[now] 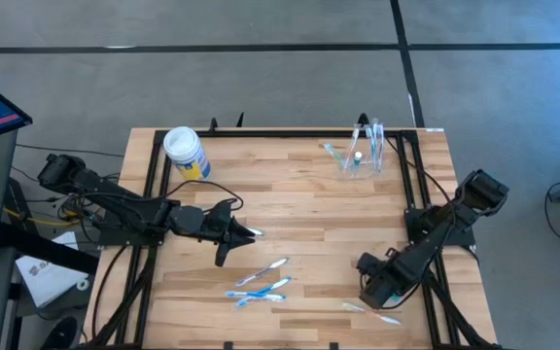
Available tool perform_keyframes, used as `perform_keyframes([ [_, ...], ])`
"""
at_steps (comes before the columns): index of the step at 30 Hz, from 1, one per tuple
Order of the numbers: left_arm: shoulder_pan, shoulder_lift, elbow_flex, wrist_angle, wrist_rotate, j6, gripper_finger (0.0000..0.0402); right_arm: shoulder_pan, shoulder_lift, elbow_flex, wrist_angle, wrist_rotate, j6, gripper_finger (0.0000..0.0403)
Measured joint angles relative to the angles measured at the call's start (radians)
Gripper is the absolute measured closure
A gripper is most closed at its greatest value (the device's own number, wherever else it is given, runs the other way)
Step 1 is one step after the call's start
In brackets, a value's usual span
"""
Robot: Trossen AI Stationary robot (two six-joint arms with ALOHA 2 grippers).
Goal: Pick & Place toothbrushing station
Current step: Put the mouthwash bottle into the middle transparent organizer
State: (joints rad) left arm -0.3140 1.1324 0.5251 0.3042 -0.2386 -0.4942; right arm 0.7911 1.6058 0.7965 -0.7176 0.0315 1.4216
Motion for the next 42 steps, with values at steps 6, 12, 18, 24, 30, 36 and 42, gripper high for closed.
perform_keyframes([
  [6,0.0,0.0,0.0,0.0,0.0,0.0,0.0317,0.001,-0.008,0.002,-0.009,0.083,-0.004,0.0316],
  [12,0.0,0.0,0.0,0.0,0.0,0.0,0.0317,0.006,-0.016,0.022,-0.037,0.225,-0.008,0.0316],
  [18,0.0,0.0,0.0,0.0,0.0,0.0,0.0317,0.006,-0.099,0.023,-0.096,0.378,-0.006,0.0316],
  [24,0.0,0.0,0.0,0.0,0.0,0.0,0.0317,0.005,-0.191,0.025,-0.151,0.537,-0.006,0.0312],
  [30,0.0,0.0,0.0,0.0,0.0,0.0,0.0317,0.005,-0.242,0.025,-0.222,0.678,0.02,0.0317],
  [36,0.0,0.0,0.0,0.0,0.0,0.0,0.0317,-0.026,-0.253,0.025,-0.267,0.782,0.02,0.0315],
  [42,0.0,0.0,0.0,0.0,0.0,0.004,0.0317,-0.073,-0.253,0.025,-0.29,0.86,0.013,0.0317],
])
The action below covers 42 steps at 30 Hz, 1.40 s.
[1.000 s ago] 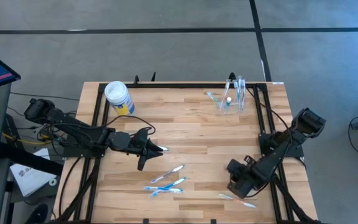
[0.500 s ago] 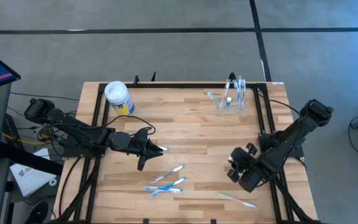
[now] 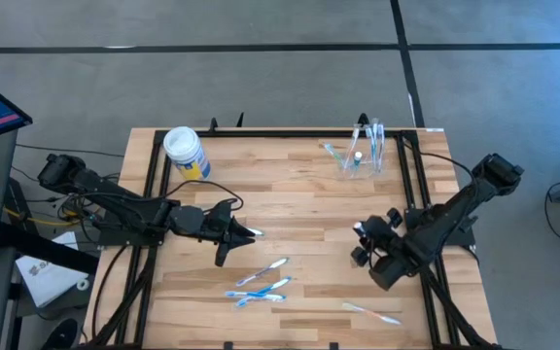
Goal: Pick & Place toothbrushing station
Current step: Put the mouthwash bottle into the middle transparent organizer
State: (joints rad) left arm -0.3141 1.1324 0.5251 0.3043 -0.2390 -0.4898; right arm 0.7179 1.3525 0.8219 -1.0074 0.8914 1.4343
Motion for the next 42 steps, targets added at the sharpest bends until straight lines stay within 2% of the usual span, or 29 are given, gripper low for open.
perform_keyframes([
  [8,0.0,0.0,0.0,0.0,0.0,0.014,0.0317,-0.047,-0.006,0.0,-0.037,0.054,-0.002,0.0317],
  [23,0.0,0.0,0.0,0.001,0.0,0.015,0.0317,-0.105,-0.222,-0.118,-0.025,0.235,0.004,0.0317],
  [42,0.001,0.0,0.0,0.004,0.0,0.022,0.0317,-0.241,-0.354,-0.249,0.032,0.395,-0.001,0.0317],
])
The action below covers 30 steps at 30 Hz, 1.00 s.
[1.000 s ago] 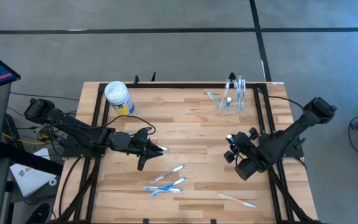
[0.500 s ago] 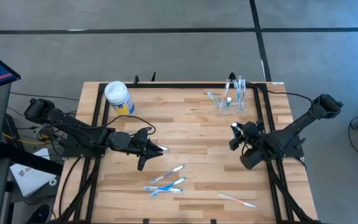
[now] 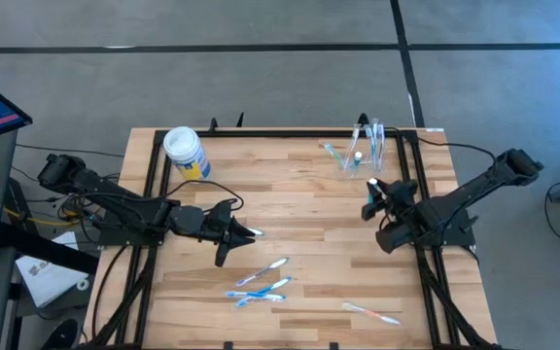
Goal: Pick & Place toothbrushing station
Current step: Put the mouthwash bottle into the middle transparent organizer
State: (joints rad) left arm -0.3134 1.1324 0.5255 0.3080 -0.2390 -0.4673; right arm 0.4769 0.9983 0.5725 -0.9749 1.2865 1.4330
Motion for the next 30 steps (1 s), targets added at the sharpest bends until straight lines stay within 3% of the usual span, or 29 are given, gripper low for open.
perform_keyframes([
  [18,0.0,0.0,0.0,0.003,-0.024,0.03,0.0317,-0.093,-0.018,-0.039,0.141,0.083,-0.091,0.0317],
  [30,0.0,0.0,0.0,0.008,-0.024,0.052,0.0317,-0.096,-0.016,-0.039,0.43,0.066,-0.404,0.0317],
])
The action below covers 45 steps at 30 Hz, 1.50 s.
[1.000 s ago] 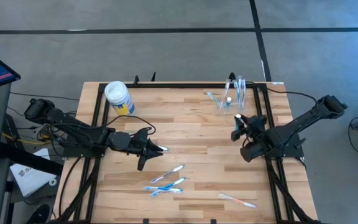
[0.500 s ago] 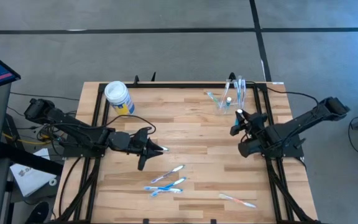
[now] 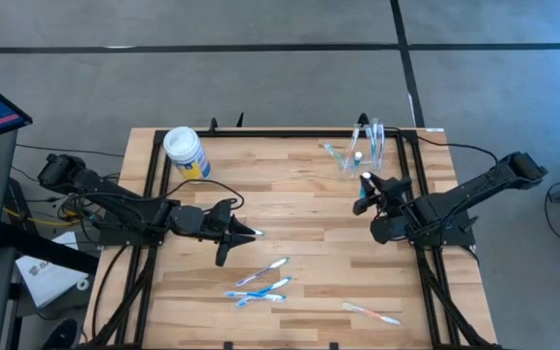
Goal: Pick & Place toothbrushing station
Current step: Put the mouthwash bottle into the middle transparent organizer
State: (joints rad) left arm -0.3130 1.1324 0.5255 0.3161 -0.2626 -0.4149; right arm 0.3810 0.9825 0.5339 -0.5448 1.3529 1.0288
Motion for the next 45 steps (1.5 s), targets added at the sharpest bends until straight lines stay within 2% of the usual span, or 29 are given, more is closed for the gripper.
perform_keyframes([
  [4,0.0,0.0,0.0,0.0,0.0,0.0,0.0317,-0.016,0.0,0.0,0.035,-0.029,-0.034,0.0317],
  [10,0.017,0.0,0.0,0.0,0.001,0.024,0.0317,-0.047,0.032,0.001,0.186,-0.057,-0.159,0.0317],
  [22,0.029,0.0,0.0,0.0,0.001,0.026,0.0317,-0.23,0.153,0.001,0.461,-0.27,-0.432,0.0317],
  [30,0.028,0.0,0.0,0.0,0.004,0.026,0.0317,-0.323,0.147,0.001,0.473,-0.305,-0.474,0.0317],
  [45,0.028,0.0,0.0,-0.001,0.003,0.026,0.0317,-0.477,0.148,0.0,0.47,-0.309,-0.507,0.0317],
])
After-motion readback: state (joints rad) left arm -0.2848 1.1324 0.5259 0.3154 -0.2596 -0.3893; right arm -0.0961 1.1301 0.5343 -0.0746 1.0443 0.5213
